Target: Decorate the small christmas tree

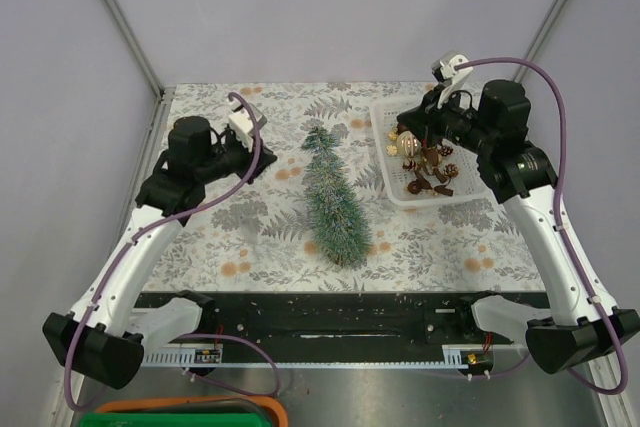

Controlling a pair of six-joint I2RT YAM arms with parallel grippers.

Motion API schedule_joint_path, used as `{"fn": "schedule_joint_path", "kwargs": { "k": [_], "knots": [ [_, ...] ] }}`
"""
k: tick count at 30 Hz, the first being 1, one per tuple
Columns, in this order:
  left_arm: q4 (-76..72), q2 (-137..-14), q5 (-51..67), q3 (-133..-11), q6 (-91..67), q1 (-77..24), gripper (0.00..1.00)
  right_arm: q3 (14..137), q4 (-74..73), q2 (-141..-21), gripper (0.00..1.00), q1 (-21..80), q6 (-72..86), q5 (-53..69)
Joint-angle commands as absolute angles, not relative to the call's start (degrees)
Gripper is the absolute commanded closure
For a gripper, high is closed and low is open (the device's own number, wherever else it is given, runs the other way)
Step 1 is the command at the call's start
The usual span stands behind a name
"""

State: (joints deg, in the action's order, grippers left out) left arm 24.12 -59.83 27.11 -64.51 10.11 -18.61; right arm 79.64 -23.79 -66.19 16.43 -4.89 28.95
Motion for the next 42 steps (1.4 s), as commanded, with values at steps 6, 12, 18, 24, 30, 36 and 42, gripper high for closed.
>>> {"fn": "schedule_joint_path", "kwargs": {
  "k": [6, 12, 18, 24, 30, 36, 42],
  "knots": [
    [24.1, -67.5, 31.5, -57.8, 11.6, -20.3, 0.36, 75.9, -29.9, -64.2, 1.0, 16.2, -2.8, 13.5],
    [26.9, -64.3, 31.9, -58.5, 13.2, -20.3, 0.28, 75.0, -36.2, -61.5, 1.0, 15.3, 1.5, -1.4],
    [35.9, -58.1, 31.0, -61.2, 17.2, -20.1, 0.26, 74.0, -38.0, -55.8, 1.0, 13.0, 2.3, -12.6],
    [48.3, -53.8, 31.7, -66.2, 23.1, -20.2, 0.27, 78.0, -42.0, -54.1, 1.0, 11.8, 2.2, -8.4],
    [58.8, -50.1, 38.1, -71.4, 28.7, -20.3, 0.27, 81.9, -50.8, -51.7, 1.0, 11.9, 2.6, 3.5],
    [65.7, -50.3, 39.8, -76.0, 33.0, -21.1, 0.28, 86.9, -63.2, -47.9, 1.0, 12.0, 5.3, 13.6],
    [68.1, -50.4, 44.8, -80.2, 33.6, -25.5, 0.29, 91.7, -66.9, -44.4, 1.0, 12.1, 8.5, 29.0]
  ]
}}
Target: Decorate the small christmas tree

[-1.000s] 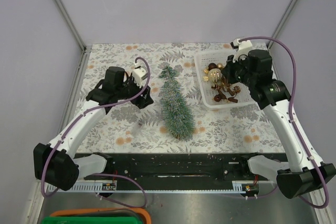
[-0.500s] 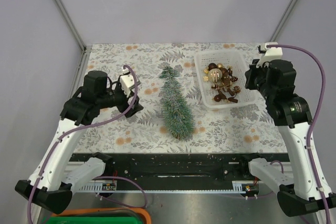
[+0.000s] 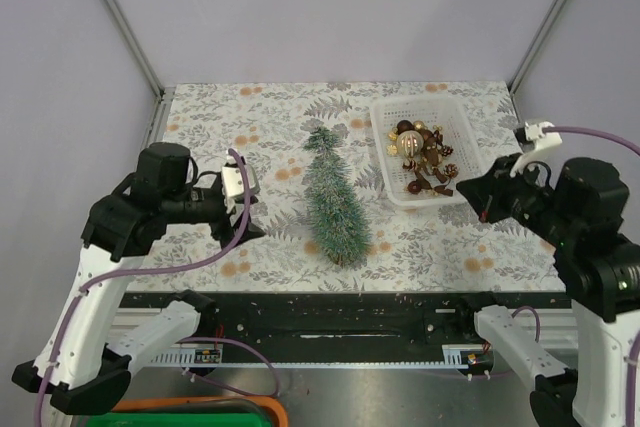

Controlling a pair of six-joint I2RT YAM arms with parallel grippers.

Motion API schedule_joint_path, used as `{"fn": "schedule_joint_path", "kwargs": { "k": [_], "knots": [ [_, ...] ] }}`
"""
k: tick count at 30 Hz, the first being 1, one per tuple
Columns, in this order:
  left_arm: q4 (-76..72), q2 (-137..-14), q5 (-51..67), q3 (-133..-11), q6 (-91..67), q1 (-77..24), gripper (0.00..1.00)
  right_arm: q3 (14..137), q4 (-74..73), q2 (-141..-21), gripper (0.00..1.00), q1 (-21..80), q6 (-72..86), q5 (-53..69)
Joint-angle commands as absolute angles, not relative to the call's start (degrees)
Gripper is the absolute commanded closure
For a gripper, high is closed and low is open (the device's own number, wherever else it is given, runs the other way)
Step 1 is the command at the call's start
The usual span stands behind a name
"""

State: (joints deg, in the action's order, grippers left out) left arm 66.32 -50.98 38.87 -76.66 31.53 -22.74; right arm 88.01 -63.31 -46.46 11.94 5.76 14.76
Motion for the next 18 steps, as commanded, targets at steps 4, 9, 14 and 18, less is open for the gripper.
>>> {"fn": "schedule_joint_path", "kwargs": {
  "k": [4, 9, 14, 18],
  "knots": [
    [61.4, -49.6, 40.9, -80.3, 28.0, -34.1, 0.27, 92.9, -66.3, -44.8, 1.0, 12.0, 11.9, 38.1],
    [58.9, -52.0, 31.0, -83.6, 26.8, -50.0, 0.26, 89.2, -61.3, -44.6, 1.0, 12.2, 16.7, 52.6],
    [54.9, -56.4, 25.7, -85.5, 26.2, -58.2, 0.25, 84.2, -54.4, -42.7, 1.0, 12.2, 21.3, 61.9],
    [47.0, -58.0, 20.0, -82.4, 27.2, -64.6, 0.24, 79.9, -47.9, -42.2, 1.0, 12.2, 25.9, 64.6]
  ]
}}
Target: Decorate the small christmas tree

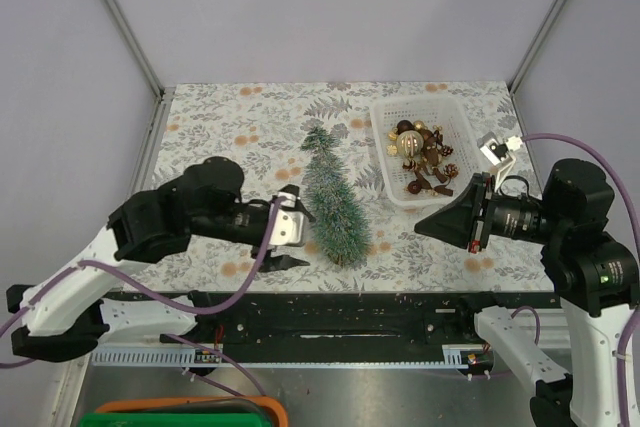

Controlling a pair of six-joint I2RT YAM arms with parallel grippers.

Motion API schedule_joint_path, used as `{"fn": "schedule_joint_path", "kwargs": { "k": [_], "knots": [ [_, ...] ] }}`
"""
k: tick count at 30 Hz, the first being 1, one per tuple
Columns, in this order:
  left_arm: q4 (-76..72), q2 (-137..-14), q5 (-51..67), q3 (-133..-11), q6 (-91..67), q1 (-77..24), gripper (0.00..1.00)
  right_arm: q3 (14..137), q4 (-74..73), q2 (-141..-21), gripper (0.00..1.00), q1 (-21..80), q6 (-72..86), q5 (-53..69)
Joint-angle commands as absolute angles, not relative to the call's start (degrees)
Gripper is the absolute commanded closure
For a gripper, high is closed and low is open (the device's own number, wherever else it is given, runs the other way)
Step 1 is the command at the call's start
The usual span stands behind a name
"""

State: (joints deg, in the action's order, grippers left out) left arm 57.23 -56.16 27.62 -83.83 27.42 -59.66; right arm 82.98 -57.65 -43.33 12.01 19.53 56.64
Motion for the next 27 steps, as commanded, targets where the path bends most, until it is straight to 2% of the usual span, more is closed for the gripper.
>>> {"fn": "schedule_joint_path", "kwargs": {
  "k": [1, 7, 14, 17, 22, 27],
  "knots": [
    [44.9, -58.3, 18.5, -81.1, 27.6, -66.4, 0.24, 78.5, -45.5, -41.7, 1.0, 12.2, 27.6, 65.2],
    [30.8, -59.8, 11.3, -73.1, 26.2, -70.5, 0.21, 74.0, -37.6, -40.7, 1.0, 12.2, 32.6, 67.2],
    [20.8, -67.1, 10.3, -72.1, 20.8, -71.6, 0.17, 73.3, -36.4, -40.3, 1.0, 12.2, 32.5, 68.1],
    [18.3, -70.6, 9.2, -73.8, 17.1, -71.6, 0.1, 71.4, -33.5, -39.1, 1.0, 12.2, 34.3, 68.5],
    [20.6, -73.6, 18.4, -74.6, 16.3, -71.7, 0.1, 69.7, -33.1, -37.8, 1.0, 12.2, 34.2, 68.6],
    [22.9, -75.2, 21.6, -72.1, 21.0, -74.6, 0.16, 69.8, -33.3, -37.7, 1.0, 12.2, 33.7, 68.2]
  ]
}}
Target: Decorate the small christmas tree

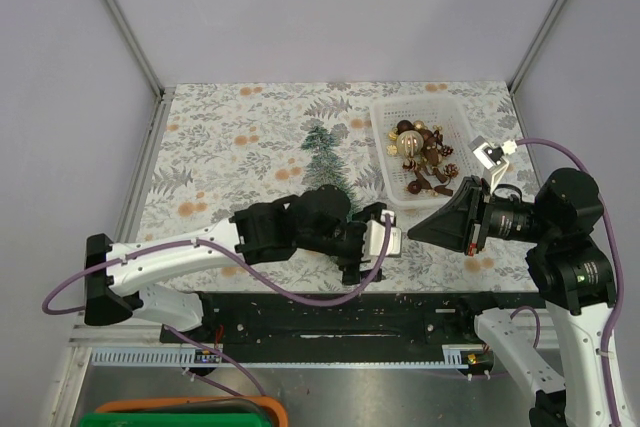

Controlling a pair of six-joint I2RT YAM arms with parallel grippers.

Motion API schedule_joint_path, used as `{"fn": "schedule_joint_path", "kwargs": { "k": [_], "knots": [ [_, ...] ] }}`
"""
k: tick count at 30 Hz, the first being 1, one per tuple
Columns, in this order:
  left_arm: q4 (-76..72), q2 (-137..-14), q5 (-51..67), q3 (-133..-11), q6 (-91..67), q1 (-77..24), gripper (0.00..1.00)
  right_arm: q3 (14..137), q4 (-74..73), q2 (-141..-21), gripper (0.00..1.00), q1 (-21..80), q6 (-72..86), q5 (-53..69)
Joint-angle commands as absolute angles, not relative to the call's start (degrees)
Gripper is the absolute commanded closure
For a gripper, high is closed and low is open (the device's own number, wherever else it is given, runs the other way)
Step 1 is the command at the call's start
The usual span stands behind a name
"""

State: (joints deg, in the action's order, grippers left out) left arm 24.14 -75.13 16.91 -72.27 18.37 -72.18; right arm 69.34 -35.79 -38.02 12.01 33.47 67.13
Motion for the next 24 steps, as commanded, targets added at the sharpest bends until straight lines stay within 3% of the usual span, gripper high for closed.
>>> {"fn": "schedule_joint_path", "kwargs": {
  "k": [1, 5, 9, 14, 19, 24],
  "knots": [
    [22.9, -75.4, 21.8, -71.5, 21.8, -75.1, 0.18, 69.9, -33.4, -37.8, 1.0, 12.2, 33.7, 68.2],
    [23.1, -75.8, 23.0, -72.9, 20.6, -76.6, 0.35, 69.6, -33.8, -37.4, 1.0, 12.3, 33.3, 67.3],
    [24.3, -74.3, 23.2, -74.4, 20.4, -78.7, 0.7, 69.5, -34.9, -37.6, 1.0, 12.3, 32.2, 66.3],
    [28.6, -72.2, 26.4, -77.0, 19.2, -78.8, 0.97, 70.4, -37.4, -38.6, 1.0, 12.3, 30.1, 64.4],
    [37.4, -68.4, 33.7, -77.0, 20.8, -78.8, 0.9, 71.5, -41.9, -40.1, 1.0, 12.3, 26.5, 60.4],
    [45.9, -63.4, 34.8, -73.6, 25.9, -78.8, 0.95, 71.7, -43.2, -42.0, 1.0, 12.3, 25.1, 57.9]
  ]
}}
